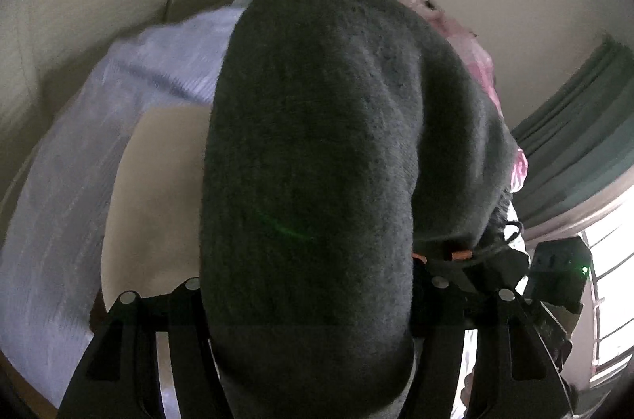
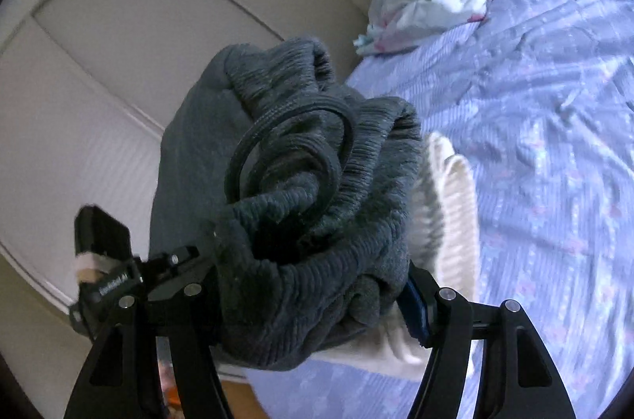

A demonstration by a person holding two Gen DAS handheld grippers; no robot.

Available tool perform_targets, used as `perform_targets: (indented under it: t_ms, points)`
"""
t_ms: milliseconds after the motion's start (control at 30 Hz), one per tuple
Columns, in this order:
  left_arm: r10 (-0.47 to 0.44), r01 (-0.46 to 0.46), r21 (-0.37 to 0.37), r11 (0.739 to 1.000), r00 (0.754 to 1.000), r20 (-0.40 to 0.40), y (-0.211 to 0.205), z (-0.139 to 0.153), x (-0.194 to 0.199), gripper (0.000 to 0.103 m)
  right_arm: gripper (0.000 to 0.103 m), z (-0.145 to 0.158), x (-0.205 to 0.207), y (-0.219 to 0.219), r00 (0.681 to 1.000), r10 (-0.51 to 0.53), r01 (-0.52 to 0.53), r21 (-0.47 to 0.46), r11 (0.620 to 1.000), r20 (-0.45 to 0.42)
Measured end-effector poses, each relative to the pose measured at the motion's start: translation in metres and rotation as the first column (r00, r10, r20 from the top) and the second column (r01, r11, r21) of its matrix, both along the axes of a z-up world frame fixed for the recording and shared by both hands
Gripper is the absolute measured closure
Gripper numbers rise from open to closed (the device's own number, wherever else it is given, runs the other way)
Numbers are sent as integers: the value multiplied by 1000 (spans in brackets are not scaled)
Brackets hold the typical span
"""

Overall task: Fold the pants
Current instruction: 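Lift the folded pants with both tools and carry them onto the white clothes stack, then open both tools and release the pants onto the stack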

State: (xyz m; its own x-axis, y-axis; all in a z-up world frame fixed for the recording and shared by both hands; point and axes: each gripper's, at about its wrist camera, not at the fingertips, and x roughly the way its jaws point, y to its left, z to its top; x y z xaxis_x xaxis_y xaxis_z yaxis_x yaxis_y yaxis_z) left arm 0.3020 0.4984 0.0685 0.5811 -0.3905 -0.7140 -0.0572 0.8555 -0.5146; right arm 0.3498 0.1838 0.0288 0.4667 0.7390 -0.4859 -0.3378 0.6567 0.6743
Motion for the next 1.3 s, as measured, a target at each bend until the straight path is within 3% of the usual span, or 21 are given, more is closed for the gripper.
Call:
perform_targets:
  t_ms: [100,167,200,233,300,400,467,500,600,667,733,800,900,933,1000,1033,1067,1100,1233,1300]
  points:
    - [12,-11,2,1000,996,-83,-1,-28,12,26,32,-18,7,16,998,-3,-1,-64,998,-62]
    - [20,-14,77,997,997,-81,-6,-34,5,15,26,-26,9,17,996,-7,-1,-96,995,-85]
    - [27,-18,157,987,998,-54,-9,-30,1,5,23,-28,8,18,996,2,-11,-107,994,-85]
    - [42,-36,233,972,999,-21,-13,-23,-6,0,21,-29,7,17,997,14,-23,-116,993,-81]
    - [75,-81,371,925,997,30,-18,-4,-20,0,19,-25,7,16,997,39,-48,-118,992,-70]
    - [176,-174,455,873,984,37,-12,3,-20,0,19,-13,10,15,998,31,-39,-137,990,-59]
    - [230,-249,521,816,968,102,-21,14,-30,0,19,2,8,11,1000,-3,-2,-188,982,-27]
    - [243,-281,529,801,960,141,-28,23,-36,0,19,10,4,9,1000,-15,13,-205,979,-11]
    - [264,-364,523,770,929,258,-43,39,-47,1,19,40,-12,-8,984,-118,148,-249,957,132]
    - [237,-365,540,758,926,293,-49,45,-39,2,19,64,-26,-11,941,-169,250,-266,931,292]
    - [205,-337,592,732,938,280,-59,44,-21,3,19,79,-28,6,912,-98,238,-317,918,399]
    - [215,-318,627,711,948,237,-60,36,-1,7,19,81,-20,28,912,3,165,-374,913,410]
    - [258,-278,636,720,958,126,-57,13,22,7,19,64,3,49,932,20,161,-465,871,361]
    - [276,-281,613,739,955,105,-52,5,25,6,19,53,10,52,943,17,159,-495,854,332]
    - [302,-297,520,801,950,78,-40,-3,23,5,19,29,25,55,967,29,118,-544,831,253]
    - [309,-306,464,831,948,70,-35,-4,21,5,19,21,29,49,973,21,105,-520,847,232]
    - [315,-315,430,846,946,72,-32,-2,18,5,19,18,31,41,978,8,96,-487,868,207]
    - [324,-329,418,847,942,85,-31,1,13,6,19,19,32,34,983,-1,86,-454,887,184]
    - [358,-422,456,784,907,223,-49,37,-23,8,19,31,27,4,995,-7,37,-305,952,101]
    - [335,-432,444,785,899,282,-67,56,-49,7,19,43,10,-17,994,-25,51,-246,968,107]
